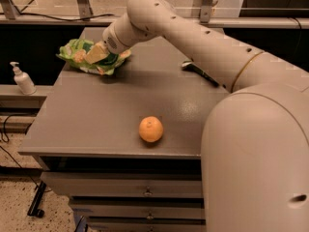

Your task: Move green rice chip bag near orange

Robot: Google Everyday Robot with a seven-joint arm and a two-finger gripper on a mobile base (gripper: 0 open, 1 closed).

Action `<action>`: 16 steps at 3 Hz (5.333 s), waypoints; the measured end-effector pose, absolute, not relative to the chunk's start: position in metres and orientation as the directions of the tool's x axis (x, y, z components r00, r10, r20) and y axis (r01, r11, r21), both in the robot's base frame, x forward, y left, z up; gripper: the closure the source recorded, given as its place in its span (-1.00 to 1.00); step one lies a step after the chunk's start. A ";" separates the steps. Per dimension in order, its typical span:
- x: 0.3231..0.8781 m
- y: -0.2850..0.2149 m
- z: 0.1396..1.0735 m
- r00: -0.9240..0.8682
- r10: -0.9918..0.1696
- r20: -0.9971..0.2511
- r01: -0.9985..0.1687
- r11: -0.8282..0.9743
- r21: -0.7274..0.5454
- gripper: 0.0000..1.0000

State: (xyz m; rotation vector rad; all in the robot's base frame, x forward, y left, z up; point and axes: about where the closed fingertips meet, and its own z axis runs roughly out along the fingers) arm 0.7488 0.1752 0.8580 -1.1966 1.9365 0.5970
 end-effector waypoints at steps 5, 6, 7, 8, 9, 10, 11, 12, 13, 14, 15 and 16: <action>0.670 -0.006 0.943 -0.297 -0.604 -0.740 -0.710 0.658 -0.252 1.00; 0.620 -0.044 0.934 -0.390 -0.581 -0.715 -0.647 0.725 -0.236 1.00; 0.573 -0.067 0.916 -0.481 -0.548 -0.684 -0.605 0.772 -0.194 1.00; 0.534 -0.076 0.902 -0.544 -0.525 -0.655 -0.589 0.795 -0.148 1.00; 0.503 -0.080 0.893 -0.588 -0.511 -0.627 -0.586 0.803 -0.106 1.00; 0.480 -0.084 0.882 -0.622 -0.513 -0.592 -0.593 0.802 -0.072 1.00; 0.469 -0.089 0.874 -0.638 -0.524 -0.565 -0.601 0.797 -0.060 1.00; 0.469 -0.089 0.874 -0.638 -0.524 -0.565 -0.601 0.797 -0.060 0.66; 0.469 -0.089 0.874 -0.638 -0.524 -0.565 -0.601 0.797 -0.060 0.19; 0.468 -0.090 0.872 -0.634 -0.541 -0.553 -0.619 0.783 -0.056 -0.28; 0.467 -0.092 0.867 -0.622 -0.579 -0.527 -0.659 0.751 -0.048 -0.76; 0.467 -0.095 0.864 -0.604 -0.621 -0.500 -0.699 0.714 -0.042 -1.00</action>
Offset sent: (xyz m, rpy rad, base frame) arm -0.0188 -0.0836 0.0681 -0.0747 -0.1588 -0.0876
